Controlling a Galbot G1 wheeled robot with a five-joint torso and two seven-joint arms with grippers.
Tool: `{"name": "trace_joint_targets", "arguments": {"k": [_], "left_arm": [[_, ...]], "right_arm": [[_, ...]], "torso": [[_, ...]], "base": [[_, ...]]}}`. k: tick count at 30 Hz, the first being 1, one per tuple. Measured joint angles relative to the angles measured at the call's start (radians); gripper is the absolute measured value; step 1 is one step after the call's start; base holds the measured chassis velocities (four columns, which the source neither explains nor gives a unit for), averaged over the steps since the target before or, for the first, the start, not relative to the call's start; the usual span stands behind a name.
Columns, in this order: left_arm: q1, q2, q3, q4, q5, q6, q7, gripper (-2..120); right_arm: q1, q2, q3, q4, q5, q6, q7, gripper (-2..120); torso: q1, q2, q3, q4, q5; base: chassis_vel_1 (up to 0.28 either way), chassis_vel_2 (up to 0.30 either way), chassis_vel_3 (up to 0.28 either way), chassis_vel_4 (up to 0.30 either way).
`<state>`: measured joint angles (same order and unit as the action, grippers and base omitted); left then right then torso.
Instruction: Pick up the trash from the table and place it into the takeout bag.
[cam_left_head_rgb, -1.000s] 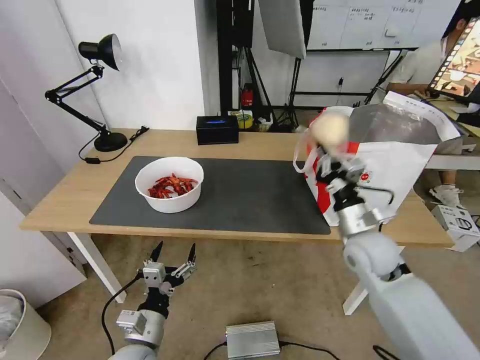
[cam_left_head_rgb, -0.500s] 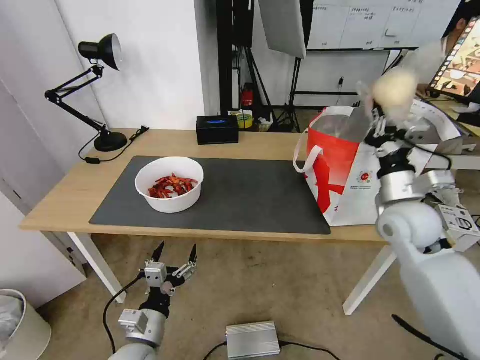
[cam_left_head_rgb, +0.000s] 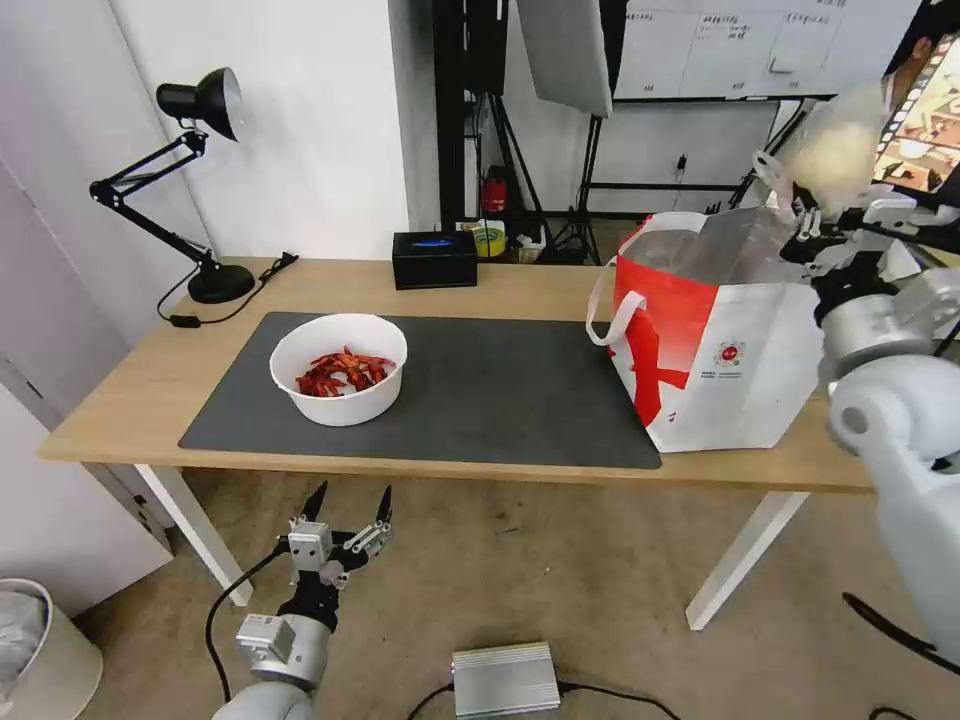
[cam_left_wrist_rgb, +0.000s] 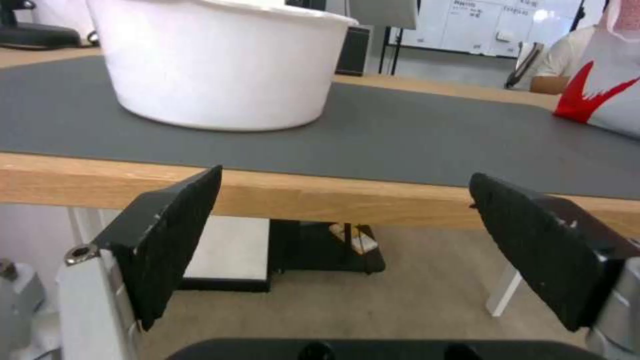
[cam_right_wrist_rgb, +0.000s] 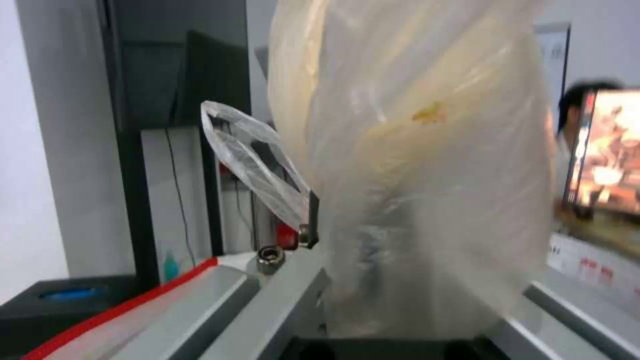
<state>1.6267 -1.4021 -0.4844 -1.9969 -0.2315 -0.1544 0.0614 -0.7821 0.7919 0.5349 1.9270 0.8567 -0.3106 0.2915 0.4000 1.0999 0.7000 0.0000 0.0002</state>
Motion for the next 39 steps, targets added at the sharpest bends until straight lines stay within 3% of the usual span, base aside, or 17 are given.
{"name": "trace_joint_targets", "arguments": {"k": [8,11,17,21,33,39], "left_arm": [[-0.011,-0.002,0.009,0.004,0.000,0.000,0.000,100],[-0.010,0.002,0.005,0.005,0.000,0.000,0.000,100],[-0.007,0.004,-0.001,0.003,-0.005,-0.004,0.000,100],[-0.006,0.005,-0.007,-0.002,-0.016,-0.004,0.000,100],[-0.008,0.010,-0.013,-0.007,-0.026,-0.006,0.001,100],[-0.009,0.013,-0.013,-0.007,-0.029,-0.007,0.001,100]], "right_arm": [[0.138,-0.044,-0.042,-0.065,0.195,-0.183,0.106,0],[0.237,-0.069,-0.091,-0.110,0.321,-0.301,0.158,0],[0.338,-0.081,-0.166,-0.169,0.473,-0.404,0.232,0],[0.355,-0.081,-0.194,-0.199,0.550,-0.421,0.265,0],[0.346,-0.059,-0.218,-0.223,0.589,-0.417,0.304,0],[0.344,-0.051,-0.225,-0.224,0.588,-0.414,0.305,24]], "torso": [[0.000,0.000,0.000,0.0000,-0.0002],[0.000,0.000,0.000,0.0000,-0.0001],[0.000,0.000,0.000,0.0002,-0.0003],[0.000,0.000,0.000,0.0000,-0.0002],[0.000,0.000,0.000,0.0000,-0.0002],[0.000,0.000,0.000,0.0000,-0.0002]], "base": [[0.000,0.000,0.000,0.000],[0.000,0.000,0.000,0.000],[0.000,0.000,0.000,0.000],[0.000,0.000,0.000,0.000],[0.000,0.000,0.000,0.000],[0.000,0.000,0.000,0.000]]}}
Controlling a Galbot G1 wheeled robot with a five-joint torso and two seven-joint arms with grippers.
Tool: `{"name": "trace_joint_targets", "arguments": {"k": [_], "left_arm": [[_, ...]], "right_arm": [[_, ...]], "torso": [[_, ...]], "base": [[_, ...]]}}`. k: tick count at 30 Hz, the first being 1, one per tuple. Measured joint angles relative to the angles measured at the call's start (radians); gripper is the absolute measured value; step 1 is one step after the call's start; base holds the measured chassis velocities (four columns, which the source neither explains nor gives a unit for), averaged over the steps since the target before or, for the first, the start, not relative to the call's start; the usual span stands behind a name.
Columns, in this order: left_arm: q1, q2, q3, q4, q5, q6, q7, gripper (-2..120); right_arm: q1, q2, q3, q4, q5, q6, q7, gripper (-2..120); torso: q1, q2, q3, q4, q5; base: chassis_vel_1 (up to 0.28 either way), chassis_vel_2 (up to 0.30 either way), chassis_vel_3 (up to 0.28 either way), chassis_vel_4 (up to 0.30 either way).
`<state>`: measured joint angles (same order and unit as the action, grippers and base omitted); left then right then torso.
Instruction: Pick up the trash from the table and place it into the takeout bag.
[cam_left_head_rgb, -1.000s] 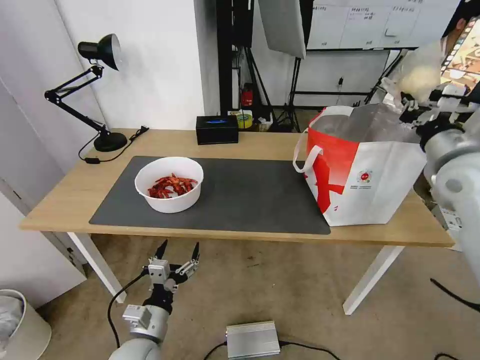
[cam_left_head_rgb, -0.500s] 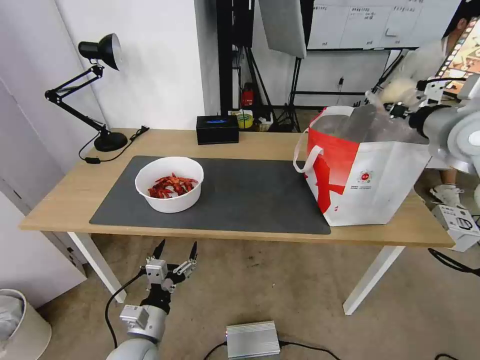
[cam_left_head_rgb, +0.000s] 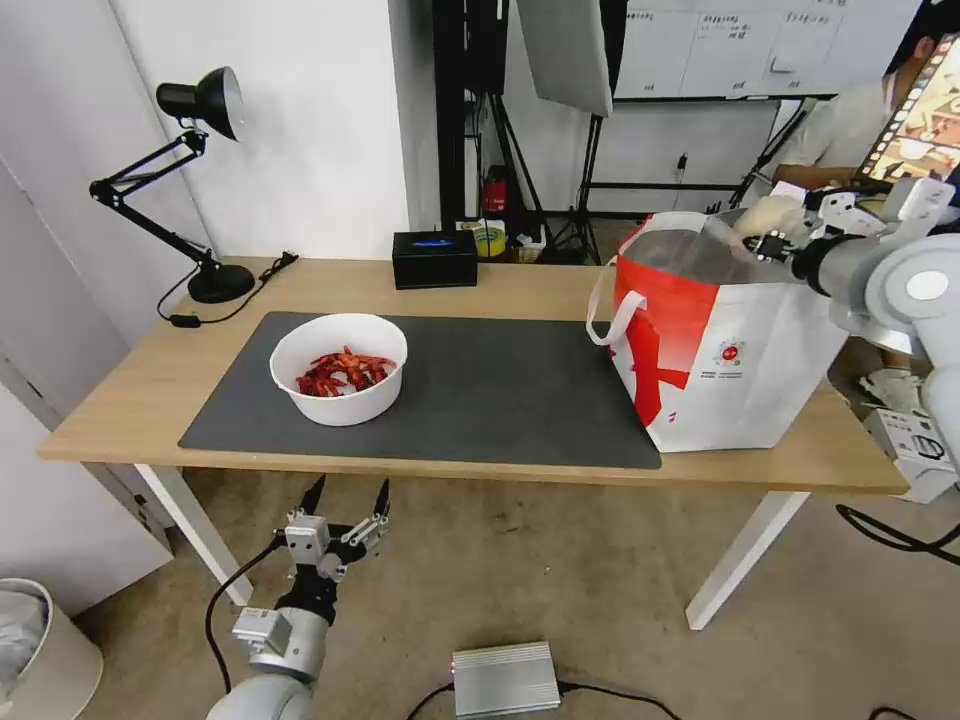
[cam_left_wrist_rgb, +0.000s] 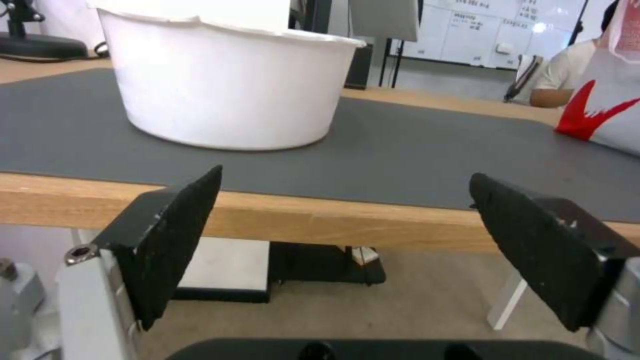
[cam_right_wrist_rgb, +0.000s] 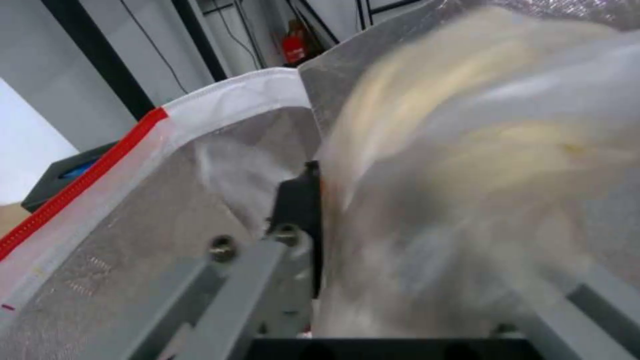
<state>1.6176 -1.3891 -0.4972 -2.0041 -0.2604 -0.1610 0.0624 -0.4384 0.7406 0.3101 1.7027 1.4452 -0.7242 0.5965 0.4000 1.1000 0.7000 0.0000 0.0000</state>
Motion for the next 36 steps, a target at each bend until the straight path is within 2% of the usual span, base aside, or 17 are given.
{"name": "trace_joint_targets", "arguments": {"k": [2,4,6,12,14,16,17,20,21,23,25,26,27,30,31,33,36], "left_arm": [[0.000,0.001,0.000,0.000,-0.001,0.000,0.000,100],[0.000,0.003,0.000,0.000,-0.002,0.000,0.000,100],[0.000,0.003,0.000,0.000,-0.002,0.000,0.000,100],[-0.002,0.005,0.003,0.000,-0.004,-0.001,0.000,100],[-0.003,0.005,0.003,0.000,-0.004,-0.001,0.000,100],[-0.003,0.005,0.003,-0.001,-0.004,-0.001,0.000,100],[-0.003,0.005,0.003,-0.001,-0.004,-0.001,0.000,100],[-0.007,0.006,0.003,-0.001,-0.005,-0.001,0.000,100],[-0.007,0.006,0.003,-0.001,-0.005,-0.001,0.000,100],[-0.009,0.006,0.002,-0.002,-0.009,-0.001,0.000,100],[-0.009,0.006,0.000,-0.003,-0.011,-0.001,0.000,100],[-0.008,0.006,-0.002,-0.003,-0.013,-0.001,0.000,100],[-0.008,0.006,-0.002,-0.003,-0.013,-0.001,0.000,100],[-0.007,0.006,-0.005,-0.003,-0.015,-0.001,0.000,100],[-0.007,0.006,-0.005,-0.003,-0.015,-0.001,0.000,100],[-0.007,0.006,-0.005,-0.002,-0.016,-0.002,0.000,100],[-0.006,0.006,-0.006,-0.003,-0.016,-0.003,0.000,100]], "right_arm": [[0.000,0.000,-0.001,0.000,0.000,0.000,0.000,27],[0.002,0.000,-0.002,0.000,0.000,0.001,0.002,39],[0.003,0.000,-0.002,0.001,0.001,0.001,0.004,42],[0.001,0.000,0.003,0.008,0.006,0.005,0.008,68],[-0.001,0.000,0.005,0.011,0.006,0.006,0.008,71],[-0.009,0.001,0.008,0.019,-0.001,0.029,-0.004,83],[-0.009,0.001,0.008,0.019,-0.001,0.029,-0.004,83],[-0.033,0.004,0.008,0.035,-0.075,0.106,-0.079,96],[-0.033,0.004,0.008,0.035,-0.075,0.106,-0.079,96],[-0.064,0.004,0.013,0.058,-0.142,0.180,-0.162,100],[-0.080,0.003,0.017,0.067,-0.185,0.222,-0.212,100],[-0.106,-0.001,0.022,0.081,-0.253,0.290,-0.286,100],[-0.106,-0.001,0.022,0.081,-0.253,0.290,-0.286,100],[-0.169,-0.004,0.042,0.116,-0.351,0.411,-0.404,100],[-0.169,-0.004,0.042,0.116,-0.351,0.411,-0.404,100],[-0.218,-0.005,0.052,0.134,-0.423,0.498,-0.498,100],[-0.270,-0.007,0.062,0.156,-0.492,0.570,-0.571,100]], "torso": [[0.000,0.000,0.000,0.0001,0.0000],[0.000,0.000,0.000,0.0000,0.0000],[0.000,0.000,0.000,0.0000,0.0000],[0.000,0.000,0.000,0.0000,0.0000],[0.000,0.000,0.000,0.0000,0.0000],[0.000,0.000,0.000,0.0000,-0.0001],[0.000,0.000,0.000,0.0000,-0.0001],[0.000,0.000,0.000,0.0000,0.0000],[0.000,0.000,0.000,0.0000,0.0000],[0.000,0.000,0.000,0.0001,0.0000],[0.000,0.000,0.000,0.0001,-0.0001],[0.000,0.000,0.000,0.0001,0.0000],[0.000,0.000,0.000,0.0001,0.0000],[0.000,0.000,0.000,0.0000,-0.0001],[0.000,0.000,0.000,0.0000,-0.0001],[0.000,0.000,0.000,0.0000,0.0000],[0.000,0.000,0.000,0.0000,-0.0001]], "base": [[0.000,0.000,0.000,0.000],[0.000,0.000,0.000,0.000],[0.000,0.000,0.000,0.000],[0.000,0.000,0.000,0.000],[0.000,0.000,0.000,0.000],[0.000,0.000,0.000,0.000],[0.000,0.000,0.000,0.000],[0.000,0.000,0.000,0.000],[0.000,0.000,0.000,0.000],[0.000,0.000,0.000,0.000],[0.000,0.000,0.000,0.000],[0.000,0.000,0.000,0.000],[0.000,0.000,0.000,0.000],[0.000,0.000,0.000,0.000],[0.000,0.000,0.000,0.000],[0.000,0.000,0.000,0.000],[0.000,0.000,0.000,0.000]]}}
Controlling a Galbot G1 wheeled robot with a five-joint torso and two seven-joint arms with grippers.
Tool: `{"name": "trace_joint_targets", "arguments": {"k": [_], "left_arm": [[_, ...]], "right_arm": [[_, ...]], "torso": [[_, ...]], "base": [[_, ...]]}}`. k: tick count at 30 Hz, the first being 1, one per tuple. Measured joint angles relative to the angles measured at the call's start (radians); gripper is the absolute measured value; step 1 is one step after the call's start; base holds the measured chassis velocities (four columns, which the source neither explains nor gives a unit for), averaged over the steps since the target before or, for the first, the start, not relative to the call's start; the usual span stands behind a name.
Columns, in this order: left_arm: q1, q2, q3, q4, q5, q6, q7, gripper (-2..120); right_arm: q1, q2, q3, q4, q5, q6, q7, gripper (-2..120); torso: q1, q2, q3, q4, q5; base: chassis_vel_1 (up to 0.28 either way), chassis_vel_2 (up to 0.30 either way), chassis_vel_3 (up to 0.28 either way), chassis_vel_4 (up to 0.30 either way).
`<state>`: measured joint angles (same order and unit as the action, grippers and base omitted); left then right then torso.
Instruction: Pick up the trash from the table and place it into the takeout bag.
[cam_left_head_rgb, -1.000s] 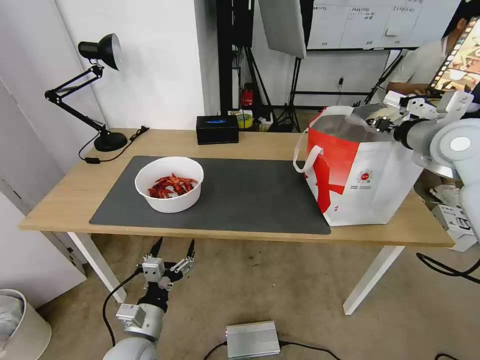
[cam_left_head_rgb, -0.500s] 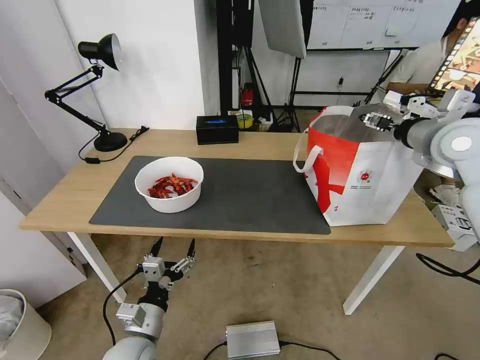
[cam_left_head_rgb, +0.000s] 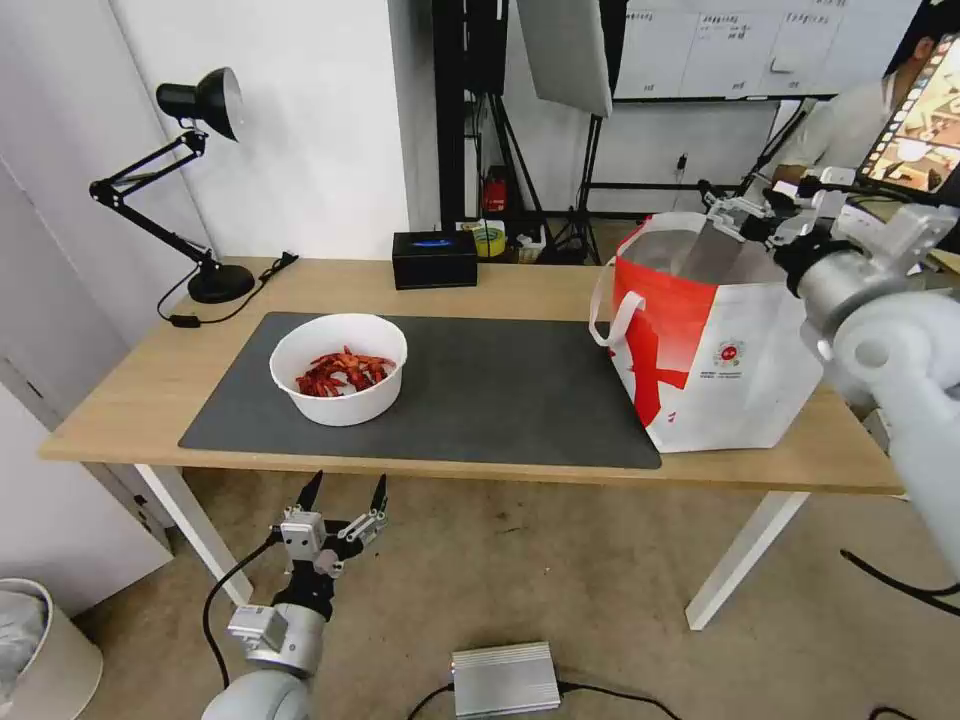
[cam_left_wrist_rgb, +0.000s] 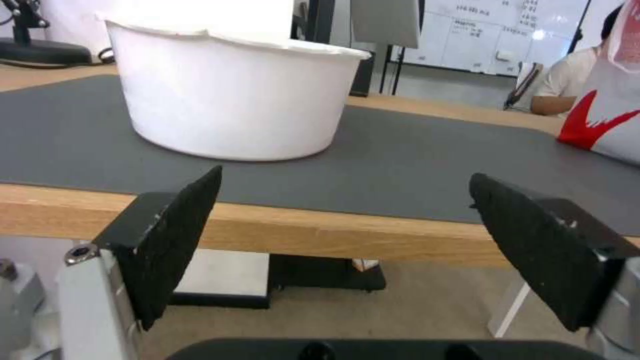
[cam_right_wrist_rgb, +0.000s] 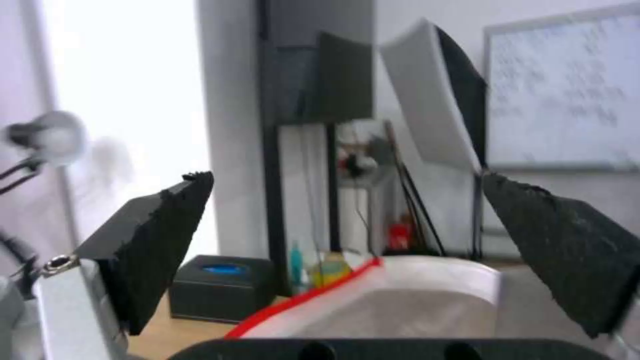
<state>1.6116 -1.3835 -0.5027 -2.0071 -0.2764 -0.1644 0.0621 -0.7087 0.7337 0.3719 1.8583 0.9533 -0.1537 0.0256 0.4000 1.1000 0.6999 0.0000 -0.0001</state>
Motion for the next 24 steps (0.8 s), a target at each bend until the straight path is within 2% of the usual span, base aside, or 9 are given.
{"name": "trace_joint_targets", "arguments": {"k": [2,5,12,15,24], "left_arm": [[0.002,-0.001,0.000,-0.002,0.002,0.000,0.000,100],[0.005,-0.004,0.001,-0.006,0.008,-0.003,0.000,100],[0.005,-0.007,0.009,-0.006,0.010,-0.009,0.000,100],[0.004,-0.007,0.011,-0.006,0.011,-0.013,0.000,100],[0.006,-0.011,0.026,-0.019,0.029,-0.019,-0.002,100]], "right_arm": [[-0.019,0.000,0.003,0.007,-0.025,0.033,-0.023,100],[-0.091,0.009,0.016,0.043,-0.120,0.152,-0.082,100],[-0.214,0.048,0.065,0.094,-0.214,0.277,-0.118,100],[-0.244,0.063,0.077,0.103,-0.235,0.291,-0.122,100],[-0.461,0.212,0.130,0.159,-0.376,0.355,-0.146,100]], "torso": [[0.000,0.000,0.000,-0.0001,0.0001],[0.000,0.000,0.000,0.0000,0.0001],[0.000,0.000,0.000,0.0000,0.0000],[0.000,0.000,0.000,0.0000,-0.0001],[0.000,0.000,0.000,0.0001,0.0000]], "base": [[0.000,0.000,0.000,0.000],[0.000,0.000,0.000,0.000],[0.000,0.000,0.000,0.000],[0.000,0.000,0.000,0.000],[0.000,0.000,0.000,0.000]]}}
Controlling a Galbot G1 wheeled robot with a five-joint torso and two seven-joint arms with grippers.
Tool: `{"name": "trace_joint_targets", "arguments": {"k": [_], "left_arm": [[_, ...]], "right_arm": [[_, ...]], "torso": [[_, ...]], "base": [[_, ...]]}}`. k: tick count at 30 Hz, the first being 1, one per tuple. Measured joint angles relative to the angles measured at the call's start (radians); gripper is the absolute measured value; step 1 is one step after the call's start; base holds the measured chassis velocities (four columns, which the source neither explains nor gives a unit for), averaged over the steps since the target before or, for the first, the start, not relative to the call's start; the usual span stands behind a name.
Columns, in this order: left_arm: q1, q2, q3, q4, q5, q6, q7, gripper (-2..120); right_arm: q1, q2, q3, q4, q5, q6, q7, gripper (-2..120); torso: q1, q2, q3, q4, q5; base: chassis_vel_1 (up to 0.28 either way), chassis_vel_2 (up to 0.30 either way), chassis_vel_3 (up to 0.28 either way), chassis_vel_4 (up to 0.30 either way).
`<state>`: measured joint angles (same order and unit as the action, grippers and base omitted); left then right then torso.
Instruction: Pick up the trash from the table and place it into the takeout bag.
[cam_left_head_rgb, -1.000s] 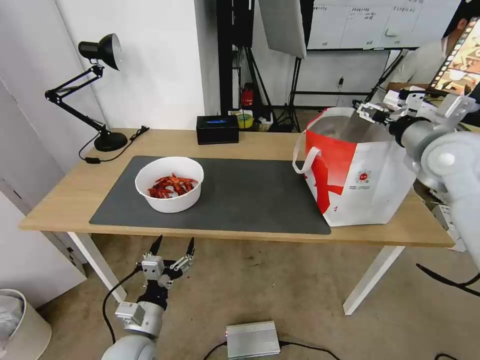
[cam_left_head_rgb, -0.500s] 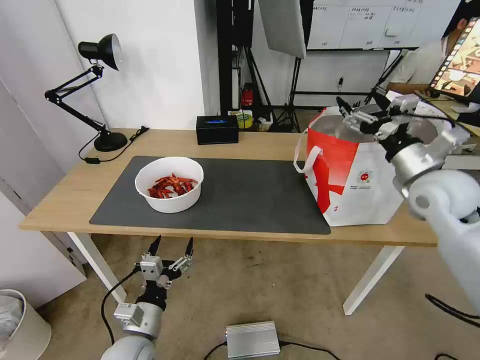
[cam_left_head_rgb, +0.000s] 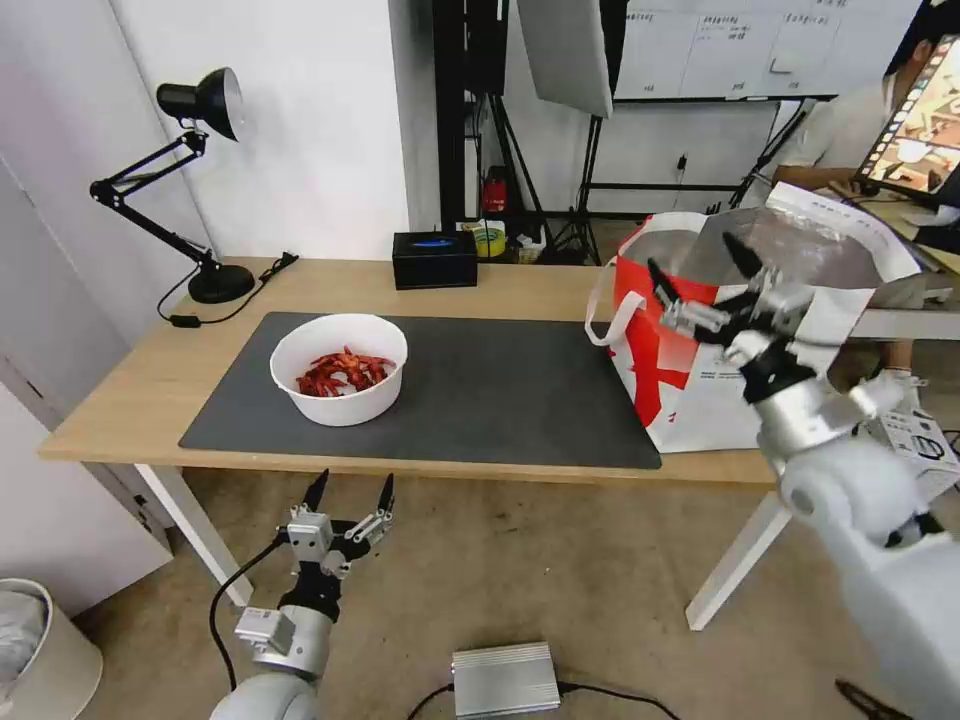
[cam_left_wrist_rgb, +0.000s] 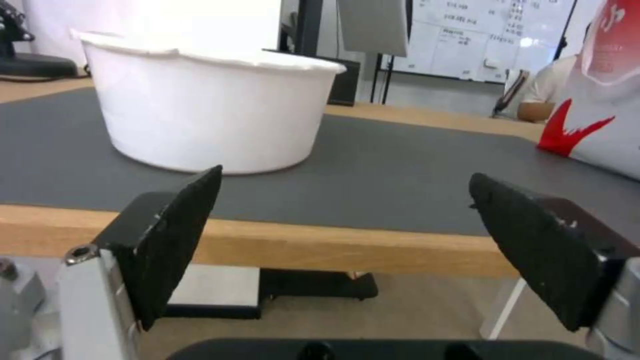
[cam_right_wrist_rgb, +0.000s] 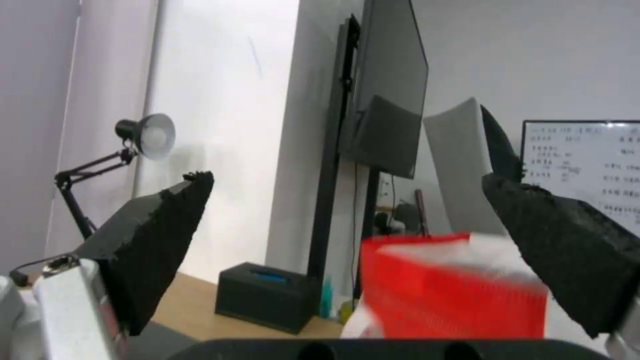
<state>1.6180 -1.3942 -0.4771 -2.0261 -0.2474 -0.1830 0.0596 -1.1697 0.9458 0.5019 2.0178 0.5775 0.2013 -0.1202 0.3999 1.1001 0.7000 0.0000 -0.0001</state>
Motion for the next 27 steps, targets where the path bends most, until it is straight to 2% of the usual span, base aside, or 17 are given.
{"name": "trace_joint_targets", "arguments": {"k": [6,16,27], "left_arm": [[0.008,0.001,-0.008,-0.017,0.000,0.003,-0.002,100],[0.006,0.023,-0.018,-0.031,-0.014,0.007,-0.003,100],[0.000,0.035,-0.023,-0.044,-0.032,0.018,-0.003,100]], "right_arm": [[-0.140,0.116,0.038,0.029,-0.074,0.018,-0.009,100],[-0.297,0.227,0.078,0.050,-0.161,0.035,0.018,100],[-0.393,0.354,0.038,0.080,-0.303,-0.024,0.144,100]], "torso": [[0.000,0.000,0.000,0.0000,0.0000],[0.000,0.000,0.000,0.0000,-0.0001],[0.000,0.000,0.000,0.0000,-0.0001]], "base": [[0.000,0.000,0.000,0.000],[0.000,0.000,0.000,0.000],[0.000,0.000,0.000,0.000]]}}
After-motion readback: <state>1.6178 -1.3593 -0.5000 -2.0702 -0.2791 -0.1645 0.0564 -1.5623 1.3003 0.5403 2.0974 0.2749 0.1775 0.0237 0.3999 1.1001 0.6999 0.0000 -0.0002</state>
